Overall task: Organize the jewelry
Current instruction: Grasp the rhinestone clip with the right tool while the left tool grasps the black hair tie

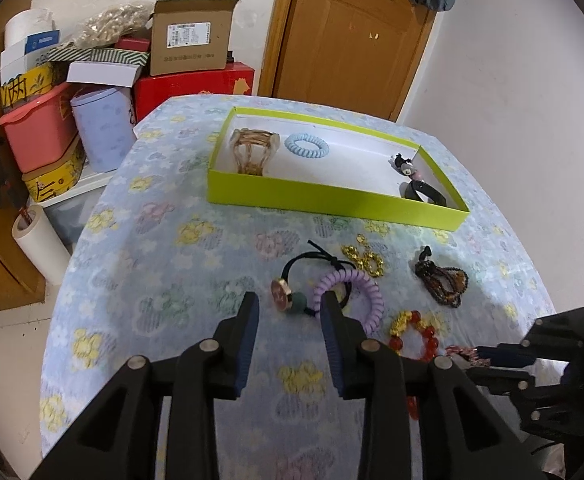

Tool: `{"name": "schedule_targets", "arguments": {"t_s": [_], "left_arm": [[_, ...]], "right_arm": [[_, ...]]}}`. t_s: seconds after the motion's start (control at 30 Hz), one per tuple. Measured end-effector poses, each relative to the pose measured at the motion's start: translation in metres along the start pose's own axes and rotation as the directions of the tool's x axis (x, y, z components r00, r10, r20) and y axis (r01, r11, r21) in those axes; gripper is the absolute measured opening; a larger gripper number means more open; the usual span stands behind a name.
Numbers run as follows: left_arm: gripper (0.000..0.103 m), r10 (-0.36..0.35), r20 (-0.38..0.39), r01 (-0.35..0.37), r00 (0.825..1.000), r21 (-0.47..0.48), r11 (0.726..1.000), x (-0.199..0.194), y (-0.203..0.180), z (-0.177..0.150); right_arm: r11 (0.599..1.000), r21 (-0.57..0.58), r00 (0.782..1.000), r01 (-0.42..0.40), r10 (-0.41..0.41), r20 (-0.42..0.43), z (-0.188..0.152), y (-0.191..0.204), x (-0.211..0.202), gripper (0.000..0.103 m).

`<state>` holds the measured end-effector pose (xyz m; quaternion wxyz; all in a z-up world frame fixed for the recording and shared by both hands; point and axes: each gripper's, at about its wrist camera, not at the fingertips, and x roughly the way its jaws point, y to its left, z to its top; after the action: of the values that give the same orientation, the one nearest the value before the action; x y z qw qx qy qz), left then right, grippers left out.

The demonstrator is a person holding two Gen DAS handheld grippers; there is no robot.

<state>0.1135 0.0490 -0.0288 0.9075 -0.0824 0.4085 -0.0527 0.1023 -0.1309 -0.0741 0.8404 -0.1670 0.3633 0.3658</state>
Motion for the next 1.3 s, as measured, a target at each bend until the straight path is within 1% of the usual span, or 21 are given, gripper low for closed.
{"name": "schedule_targets", "arguments": {"t_s": [0.13, 0.33, 0.37, 0.4, 0.47, 0.6, 0.97, 1.13, 1.3], "left_arm": [[0.033, 0.004, -0.018, -0.004, 1.000, 0.002, 1.000, 0.013, 0.000, 0.003], [0.033, 0.010, -0.028, -0.011, 1.000, -0.040, 0.999, 0.022, 0.007, 0.004], [0.028, 0.017, -0.027, -0.018, 0.999, -0.040, 0.999, 0.022, 0.007, 0.004], [0.020, 0.023, -0.029, -0.024, 0.999, -0.038, 0.999, 0.023, 0.007, 0.003], [0.018, 0.039, -0.030, -0.040, 0.999, -0.033, 0.999, 0.023, 0.005, 0.002], [0.017, 0.045, -0.024, -0.046, 0.999, -0.036, 0.998, 0.020, 0.004, 0.001], [0.017, 0.067, 0.063, -0.065, 0.996, -0.023, 0.998, -0.018, 0.000, 0.010], [0.017, 0.057, 0.104, -0.056, 0.993, -0.007, 0.998, -0.037, -0.007, 0.017], [0.017, 0.033, 0.122, -0.035, 0.992, 0.017, 0.999, -0.044, -0.017, 0.021]], "right_arm": [[0.999, 0.052, 1.000, 0.012, -0.012, 0.002, -0.005, -0.009, -0.003, 0.011], [0.997, 0.077, 1.000, 0.015, -0.015, 0.007, -0.008, -0.015, -0.005, 0.011], [0.997, 0.080, 1.000, 0.016, -0.016, 0.009, -0.008, -0.016, -0.005, 0.011], [0.996, 0.084, 1.000, 0.018, -0.019, 0.010, -0.009, -0.017, -0.005, 0.011], [0.996, 0.092, 1.000, 0.021, -0.023, 0.014, -0.010, -0.018, -0.007, 0.011], [0.993, 0.110, 0.999, 0.031, -0.034, 0.025, -0.013, -0.021, -0.011, 0.011], [0.983, 0.168, 0.993, 0.080, -0.093, 0.073, -0.015, -0.027, -0.036, 0.011], [0.976, 0.198, 0.988, 0.090, -0.112, 0.103, -0.012, -0.032, -0.048, 0.011], [0.970, 0.222, 0.984, 0.096, -0.126, 0.123, -0.007, -0.038, -0.056, 0.012]]}}
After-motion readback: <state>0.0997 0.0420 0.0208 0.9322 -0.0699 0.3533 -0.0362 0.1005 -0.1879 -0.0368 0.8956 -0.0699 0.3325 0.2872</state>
